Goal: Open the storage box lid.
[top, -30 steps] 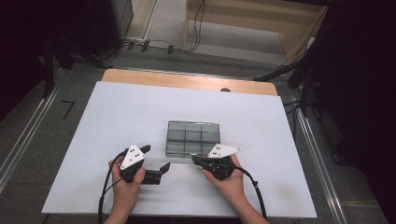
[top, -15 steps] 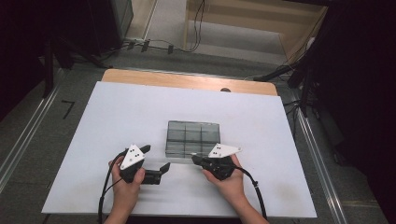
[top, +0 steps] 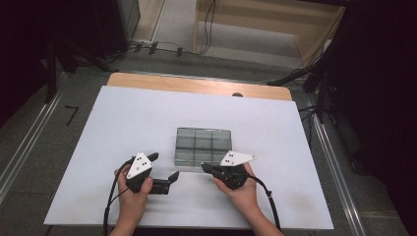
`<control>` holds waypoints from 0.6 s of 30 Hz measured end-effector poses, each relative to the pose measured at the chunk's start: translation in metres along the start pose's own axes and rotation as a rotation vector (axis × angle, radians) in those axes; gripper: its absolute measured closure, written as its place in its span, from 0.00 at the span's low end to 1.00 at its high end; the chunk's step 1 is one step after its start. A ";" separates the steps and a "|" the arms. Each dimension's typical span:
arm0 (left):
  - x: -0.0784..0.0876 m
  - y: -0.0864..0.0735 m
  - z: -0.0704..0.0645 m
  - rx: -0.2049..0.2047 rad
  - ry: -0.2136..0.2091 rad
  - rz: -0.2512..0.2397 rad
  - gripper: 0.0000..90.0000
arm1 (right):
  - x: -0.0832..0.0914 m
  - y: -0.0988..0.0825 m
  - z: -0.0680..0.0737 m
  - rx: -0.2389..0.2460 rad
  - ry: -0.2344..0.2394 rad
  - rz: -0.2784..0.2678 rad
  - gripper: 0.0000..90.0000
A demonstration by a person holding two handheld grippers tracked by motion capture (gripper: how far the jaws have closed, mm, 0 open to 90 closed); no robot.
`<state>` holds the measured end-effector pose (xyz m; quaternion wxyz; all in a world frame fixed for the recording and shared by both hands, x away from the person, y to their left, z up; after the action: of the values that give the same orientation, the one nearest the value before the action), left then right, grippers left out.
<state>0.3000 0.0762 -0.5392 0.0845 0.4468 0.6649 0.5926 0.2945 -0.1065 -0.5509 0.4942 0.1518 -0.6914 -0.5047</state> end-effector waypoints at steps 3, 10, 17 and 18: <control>0.000 0.000 0.000 0.000 0.001 0.000 0.02 | 0.000 0.000 0.000 0.002 -0.001 0.001 0.98; 0.000 0.000 0.000 0.000 0.000 0.000 0.02 | -0.007 -0.007 0.004 0.003 0.015 0.045 0.98; 0.000 0.000 0.000 0.000 0.003 0.001 0.02 | -0.015 -0.013 0.001 -0.037 0.001 0.117 0.98; 0.000 0.000 0.000 -0.001 0.004 0.002 0.02 | -0.016 -0.013 0.000 -0.036 -0.004 0.126 0.98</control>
<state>0.2998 0.0756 -0.5395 0.0829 0.4462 0.6644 0.5938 0.2978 -0.1012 -0.5705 0.5263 0.0980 -0.6913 -0.4853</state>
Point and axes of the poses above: each handheld gripper's, and its own axes: x roughly backward along the jaws, y roughly out of its top, z roughly to its left, the point moved 8 cm from there along -x, roughly forward along the jaws, and after that the axes turned 10 degrees about x, right-handed, at the moved point
